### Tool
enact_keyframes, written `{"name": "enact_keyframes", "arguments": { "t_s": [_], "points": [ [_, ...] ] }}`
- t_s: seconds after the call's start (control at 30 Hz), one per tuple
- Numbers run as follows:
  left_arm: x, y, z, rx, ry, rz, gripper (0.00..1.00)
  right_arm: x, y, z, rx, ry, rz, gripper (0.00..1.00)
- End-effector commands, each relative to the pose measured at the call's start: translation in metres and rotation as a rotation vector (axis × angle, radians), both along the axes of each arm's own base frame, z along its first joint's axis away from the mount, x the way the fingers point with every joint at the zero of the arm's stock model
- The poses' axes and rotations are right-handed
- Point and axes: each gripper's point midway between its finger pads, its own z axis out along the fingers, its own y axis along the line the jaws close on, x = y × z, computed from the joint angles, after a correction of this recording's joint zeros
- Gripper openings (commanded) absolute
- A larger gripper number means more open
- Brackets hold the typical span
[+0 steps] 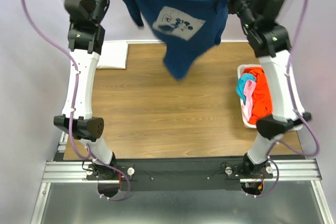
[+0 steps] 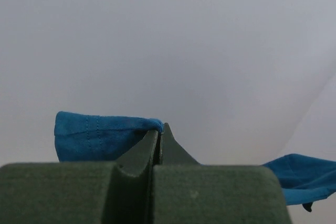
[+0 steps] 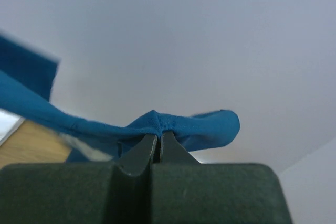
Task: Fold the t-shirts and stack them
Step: Flatten the tshirt out
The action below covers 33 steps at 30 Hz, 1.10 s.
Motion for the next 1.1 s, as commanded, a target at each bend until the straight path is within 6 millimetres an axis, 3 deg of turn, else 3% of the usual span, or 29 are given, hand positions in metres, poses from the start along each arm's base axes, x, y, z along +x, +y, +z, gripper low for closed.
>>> {"name": "enact_keyframes", "arguments": {
  "t_s": [0.0,0.03,0.07,0.1,0.17,0.2,0.23,0.27,0.3,0.33,0.37,0.4,0.43,0.47,0.53,0.57,0.6,0.67,0.77,0.83,0.9,0.97,1.0,1.07],
  "points": [
    [-0.048,-0.002,0.029,0.077,-0.127,-0.07,0.0,-0.065,-0.003,0.056,-0.001,-0.173,0.122,0.01],
    [-0.043,-0.002,0.011,0.09,-0.087,-0.066,0.0,-0.083,-0.008,0.058,-0.001,-0.178,0.134,0.01],
    [-0.023,-0.001,-0.033,0.1,0.001,-0.049,0.0,-0.072,-0.003,0.015,-0.041,-0.077,0.143,0.01],
    [-0.033,0.004,-0.042,0.105,0.017,-0.029,0.0,-0.076,0.001,-0.006,-0.067,-0.022,0.169,0.01],
    [-0.029,0.012,-0.086,0.113,0.091,0.012,0.0,-0.094,0.007,-0.046,-0.092,0.081,0.247,0.03],
    [-0.016,0.022,-0.157,0.108,0.235,0.065,0.0,-0.096,0.019,-0.095,-0.119,0.198,0.302,0.04],
    [-0.03,0.027,-0.168,0.098,0.242,0.083,0.0,-0.112,0.036,-0.126,-0.111,0.294,0.411,0.04],
    [-0.033,0.03,-0.191,0.081,0.274,0.095,0.0,-0.128,0.042,-0.139,-0.096,0.328,0.454,0.06],
    [-0.035,0.037,-0.256,0.082,0.397,0.127,0.03,-0.142,0.057,-0.166,-0.096,0.396,0.511,0.06],
    [-0.045,0.041,-0.271,0.065,0.418,0.143,0.08,-0.156,0.069,-0.217,-0.097,0.511,0.573,0.06],
    [-0.049,0.048,-0.294,0.039,0.468,0.18,0.16,-0.17,0.077,-0.242,-0.091,0.57,0.609,0.07],
    [-0.059,0.057,-0.338,0.001,0.572,0.23,0.28,-0.196,0.096,-0.278,-0.072,0.651,0.669,0.11],
    [-0.064,0.062,-0.358,-0.027,0.624,0.254,0.36,-0.209,0.105,-0.296,-0.062,0.692,0.699,0.13],
    [-0.075,0.074,-0.394,-0.045,0.727,0.333,0.52,-0.23,0.122,-0.308,-0.016,0.755,0.739,0.23],
    [-0.084,0.086,-0.416,-0.068,0.793,0.405,0.69,-0.257,0.14,-0.33,-0.013,0.841,0.853,0.38],
    [-0.095,0.092,-0.434,-0.104,0.876,0.452,0.77,-0.27,0.143,-0.346,0.004,0.913,0.856,0.7],
    [-0.097,0.101,-0.435,-0.11,0.887,0.508,0.82,-0.284,0.149,-0.355,-0.006,0.94,0.895,0.99],
    [-0.102,0.104,-0.438,-0.107,0.911,0.532,0.82,-0.296,0.148,-0.372,0.01,1.001,0.9,1.0],
    [-0.098,0.1,-0.428,-0.126,0.894,0.51,0.83,-0.276,0.139,-0.376,0.043,0.992,0.735,1.0],
    [-0.093,0.096,-0.423,-0.125,0.882,0.484,0.83,-0.253,0.125,-0.378,0.048,0.948,0.563,1.0],
    [-0.084,0.086,-0.41,-0.11,0.85,0.423,0.91,-0.241,0.119,-0.377,0.079,0.941,0.464,1.0],
    [-0.074,0.075,-0.409,-0.095,0.851,0.377,0.91,-0.226,0.109,-0.377,0.107,0.919,0.334,1.0],
    [-0.066,0.065,-0.397,-0.076,0.818,0.333,0.91,-0.22,0.107,-0.379,0.108,0.916,0.296,1.0],
    [-0.054,0.042,-0.403,-0.039,0.83,0.278,0.92,-0.204,0.099,-0.375,0.122,0.883,0.207,1.0]
  ]
}}
